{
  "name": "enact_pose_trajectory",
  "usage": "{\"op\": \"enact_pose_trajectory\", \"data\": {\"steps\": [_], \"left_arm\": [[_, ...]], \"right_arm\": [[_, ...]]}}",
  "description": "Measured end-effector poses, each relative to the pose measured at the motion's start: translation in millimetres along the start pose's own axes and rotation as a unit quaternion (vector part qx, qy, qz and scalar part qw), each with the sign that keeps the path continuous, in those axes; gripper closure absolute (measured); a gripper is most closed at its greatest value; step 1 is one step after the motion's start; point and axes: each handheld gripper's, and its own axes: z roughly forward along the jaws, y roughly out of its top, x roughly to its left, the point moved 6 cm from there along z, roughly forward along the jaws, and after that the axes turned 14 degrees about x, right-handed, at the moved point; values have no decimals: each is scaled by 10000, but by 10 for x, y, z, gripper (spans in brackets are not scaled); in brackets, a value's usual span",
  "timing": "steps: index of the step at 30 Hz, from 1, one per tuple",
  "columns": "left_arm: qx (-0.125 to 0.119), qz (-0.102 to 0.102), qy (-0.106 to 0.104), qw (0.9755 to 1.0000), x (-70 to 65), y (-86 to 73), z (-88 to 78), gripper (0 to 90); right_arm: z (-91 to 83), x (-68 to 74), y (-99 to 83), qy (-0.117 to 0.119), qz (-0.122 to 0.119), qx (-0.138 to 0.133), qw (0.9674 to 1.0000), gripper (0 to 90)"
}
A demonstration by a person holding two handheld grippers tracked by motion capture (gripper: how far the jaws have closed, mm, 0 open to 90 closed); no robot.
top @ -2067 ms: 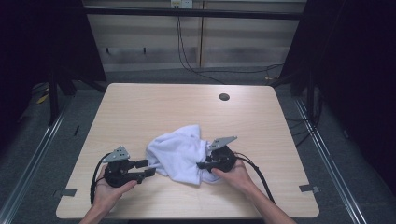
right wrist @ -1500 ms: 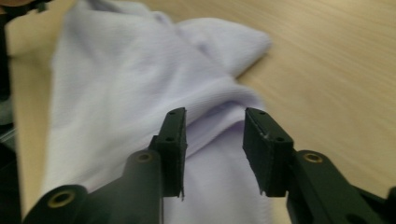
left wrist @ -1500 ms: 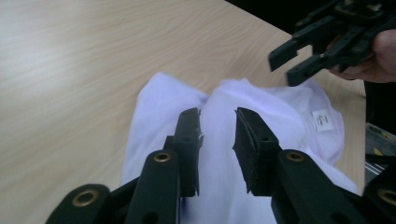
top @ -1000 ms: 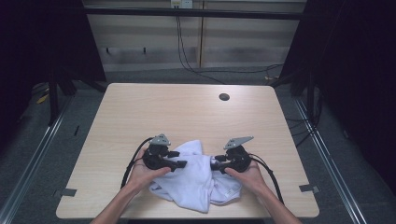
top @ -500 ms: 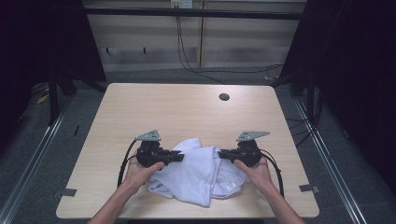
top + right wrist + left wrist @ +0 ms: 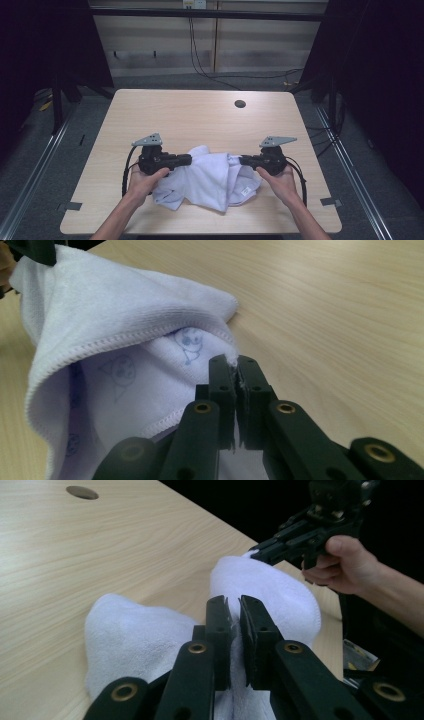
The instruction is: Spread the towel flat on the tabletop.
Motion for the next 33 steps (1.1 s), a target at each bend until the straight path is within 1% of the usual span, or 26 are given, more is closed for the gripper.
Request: {"op": "enact_pose_trajectory", "data": {"steps": [1, 3, 4, 5, 7, 8, 9, 10, 11, 12, 15, 16, 17, 18, 19, 20, 21, 22, 23, 24, 26, 28, 29, 30, 31, 33], "left_arm": [[19, -7, -3, 10000, 4, -5, -3, 838], [-29, -57, -5, 10000, 6, 2, -27, 840], [-82, -60, 15, 9999, 8, 14, -54, 838], [-110, -79, 92, 9999, 17, 24, -85, 840], [-198, -121, 101, 9997, 31, 44, -142, 841], [-273, -146, 154, 9994, 45, 52, -186, 840], [-339, -187, 163, 9991, 67, 53, -234, 840], [-393, -232, 220, 9987, 96, 50, -284, 841], [-460, -268, 298, 9981, 132, 43, -343, 842], [-570, -356, 311, 9973, 166, 40, -404, 843], [-760, -410, 464, 9952, 238, 43, -586, 846], [-872, -413, 550, 9938, 261, 60, -683, 848], [-976, -432, 586, 9926, 269, 83, -762, 851], [-1061, -389, 651, 9915, 278, 104, -847, 852], [-1198, -416, 729, 9892, 279, 129, -933, 854], [-1264, -410, 746, 9883, 277, 156, -1008, 855], [-1282, -335, 796, 9880, 271, 193, -1063, 855], [-1292, -217, 952, 9868, 252, 264, -1124, 856], [-1303, -189, 984, 9864, 237, 323, -1150, 856], [-1329, -171, 1021, 9857, 226, 372, -1170, 857], [-1373, -111, 1196, 9832, 245, 500, -1244, 856], [-1410, -143, 1313, 9812, 315, 611, -1302, 855], [-1404, -143, 1519, 9783, 409, 753, -1340, 856], [-1404, -143, 1519, 9783, 409, 753, -1340, 855], [-1399, -145, 1588, 9772, 450, 839, -1358, 855], [-1486, -126, 1787, 9725, 524, 1032, -1432, 855]], "right_arm": [[-12, 1, 5, -80, -1, 21, 10000, 869], [-26, 0, 7, -119, -21, 58, 9999, 870], [-26, -18, -2, -141, 9, 77, 9999, 869], [-25, -45, -20, -120, 77, 95, 9999, 870], [-40, -79, -33, -217, 116, 113, 9996, 870], [-51, -89, -35, -236, 128, 126, 9996, 870], [-71, -114, -35, -319, 124, 115, 9993, 870], [-101, -149, -36, -389, 186, 109, 9990, 871], [-141, -198, -36, -417, 248, 58, 9988, 871], [-193, -250, -32, -438, 340, -33, 9985, 871], [-376, -414, 9, -643, 533, -279, 9961, 872], [-424, -452, 23, -698, 576, -307, 9954, 872], [-506, -507, 52, -794, 631, -379, 9941, 872], [-578, -546, 79, -878, 670, -457, 9928, 873], [-654, -580, 109, -944, 683, -549, 9917, 873], [-730, -604, 145, -929, 724, -685, 9907, 873], [-809, -619, 186, -921, 751, -821, 9895, 873], [-880, -622, 238, -885, 756, -964, 9885, 873], [-968, -602, 337, -917, 736, -1116, 9868, 873], [-1015, -586, 409, -1022, 678, -1159, 9857, 873], [-1071, -569, 518, -1057, 647, -1228, 9847, 873], [-1139, -597, 669, -1003, 669, -1370, 9832, 874], [-1156, -614, 720, -970, 699, -1428, 9825, 873], [-1156, -614, 720, -970, 699, -1428, 9825, 873], [-1185, -658, 870, -998, 743, -1507, 9807, 873], [-1204, -702, 1043, -1087, 745, -1566, 9788, 873]]}}
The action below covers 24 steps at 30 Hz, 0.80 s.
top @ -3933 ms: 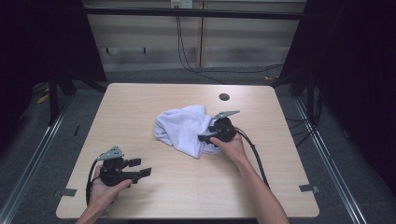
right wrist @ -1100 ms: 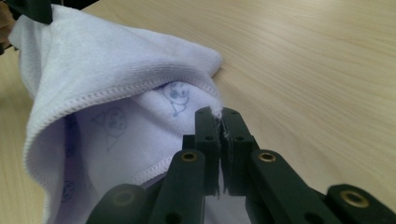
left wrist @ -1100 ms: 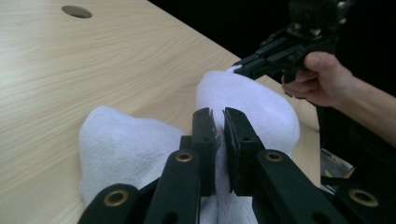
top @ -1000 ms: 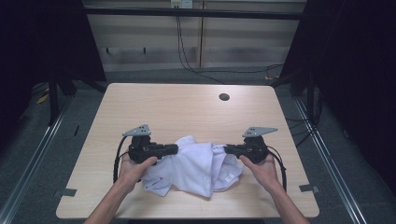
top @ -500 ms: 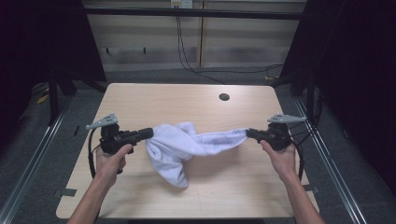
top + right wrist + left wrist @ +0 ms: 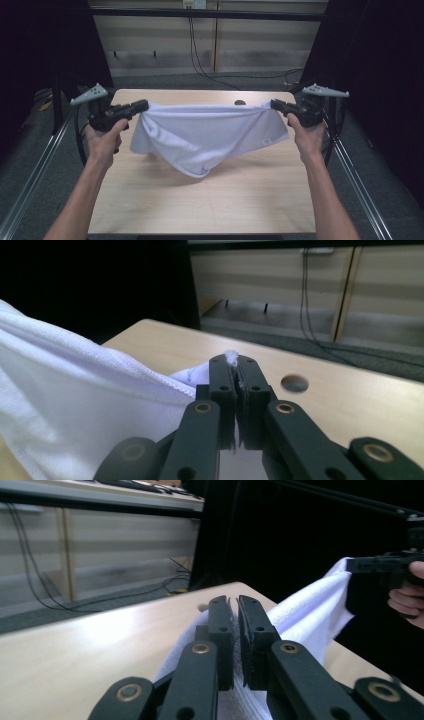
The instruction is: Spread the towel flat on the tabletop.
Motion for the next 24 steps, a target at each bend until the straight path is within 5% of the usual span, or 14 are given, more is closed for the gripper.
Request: {"op": "enact_pose_trajectory", "data": {"steps": [3, 7, 11, 13, 15, 19, 20, 22, 24], "left_arm": [[-250, -52, 112, 9996, 78, 339, -37, 855], [-669, 138, 230, 9974, -16, 707, -190, 855], [-716, 484, 263, 9959, -181, 703, -333, 854], [-680, 536, 237, 9960, -226, 533, -363, 854], [-411, 528, 124, 9977, -255, 263, -323, 854], [177, 333, -223, 9990, -297, -522, -209, 852], [345, 248, -356, 9985, -296, -745, -171, 853], [722, 145, -298, 9968, -303, -1130, -106, 852], [1085, 135, -406, 9932, -365, -1439, -69, 851]], "right_arm": [[23, -33, 302, -50, -25, -109, 9999, 873], [-111, -28, 756, -165, -126, -560, 9982, 873], [-354, 39, 982, -102, -239, -1213, 9923, 872], [-400, 91, 889, -39, -407, -1238, 9915, 873], [-363, 134, 677, -35, -488, -971, 9941, 872], [-206, 198, -46, 283, -503, -276, 9979, 872], [-164, 209, -261, 449, -435, -145, 9979, 872], [-63, 220, -686, 515, -374, 254, 9977, 871], [49, 264, -1078, 608, -324, 748, 9948, 870]]}}
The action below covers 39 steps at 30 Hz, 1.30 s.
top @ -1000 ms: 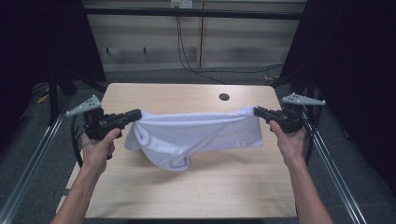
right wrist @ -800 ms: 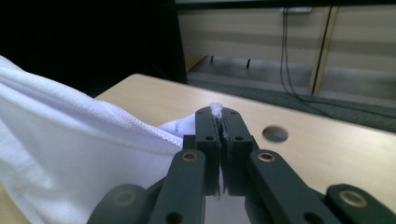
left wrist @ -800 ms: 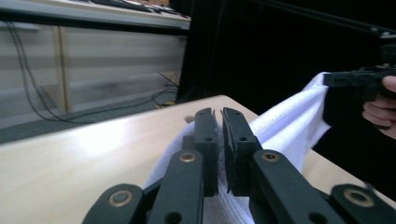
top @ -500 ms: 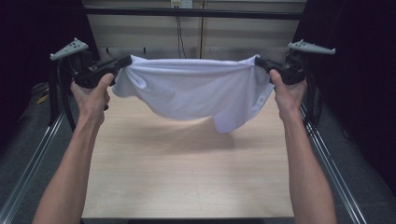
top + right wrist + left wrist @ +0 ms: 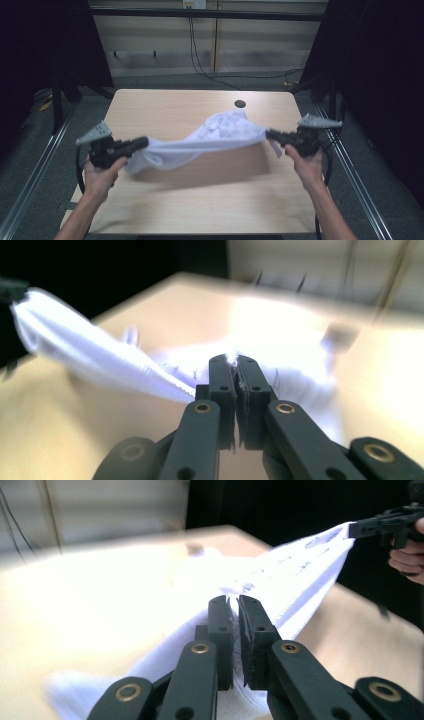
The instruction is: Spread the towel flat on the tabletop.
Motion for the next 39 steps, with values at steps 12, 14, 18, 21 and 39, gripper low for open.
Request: {"op": "enact_pose_trajectory", "data": {"steps": [12, 14, 18, 21, 39], "left_arm": [[1000, -17, -678, 9927, -306, -822, 214, 801], [972, -35, -758, 9924, -318, -805, 211, 782], [614, -75, -619, 9962, -189, -587, 173, 704], [509, -245, -488, 9972, 30, -464, 236, 683], [1389, -354, -754, 9868, 23, -795, 521, 602]], "right_arm": [[260, 277, -995, 55, 148, 1102, 9938, 599], [225, 350, -977, 61, 98, 998, 9949, 568], [358, 555, -921, 207, -172, 1024, 9944, 535], [571, 726, -900, 380, -428, 1242, 9906, 509], [1121, 1104, -876, 375, -1227, 1766, 9759, 628]]}}
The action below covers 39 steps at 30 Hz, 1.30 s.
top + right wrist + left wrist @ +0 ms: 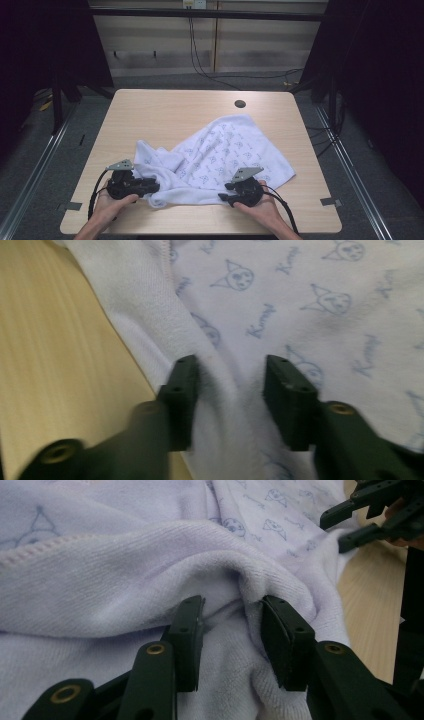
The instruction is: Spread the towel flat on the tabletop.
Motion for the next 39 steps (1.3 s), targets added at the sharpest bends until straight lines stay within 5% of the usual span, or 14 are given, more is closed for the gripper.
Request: {"op": "enact_pose_trajectory", "data": {"steps": [3, 5, 10, 14, 16, 19, 24, 29, 34, 39], "left_arm": [[-72, 9, -30, 10000, -43, 26, -16, 531], [-188, 56, -52, 9998, -75, 52, -49, 499], [-433, 110, -36, 9990, -103, 96, -118, 478], [-356, 44, 138, 9993, -51, 90, -109, 570], [-262, 148, 48, 9995, -69, 67, -74, 690], [-47, 113, -42, 9999, -94, 67, 17, 699], [340, 135, 217, 9991, -68, 32, 168, 659], [546, 239, 338, 9977, -77, -10, 221, 869], [538, 198, 302, 9979, -59, -16, 213, 882], [533, 238, 328, 9978, -64, -22, 208, 875]], "right_arm": [[-35, -114, -36, 42, 119, 45, 9999, 797], [-69, -235, -80, 137, 300, 37, 9994, 826], [-226, -605, -273, -81, 687, 26, 9976, 835], [-381, -888, -469, -352, 1063, 20, 9937, 806], [-451, -918, -526, -431, 1126, -66, 9927, 702], [-574, -813, -463, -483, 1128, -362, 9918, 595], [-568, -472, -90, -54, 696, -698, 9951, 584], [-272, -173, 405, 288, 183, -642, 9974, 567], [33, 55, 849, 557, -162, -603, 9965, 544], [306, 200, 1022, 756, -321, -430, 9957, 524]]}}
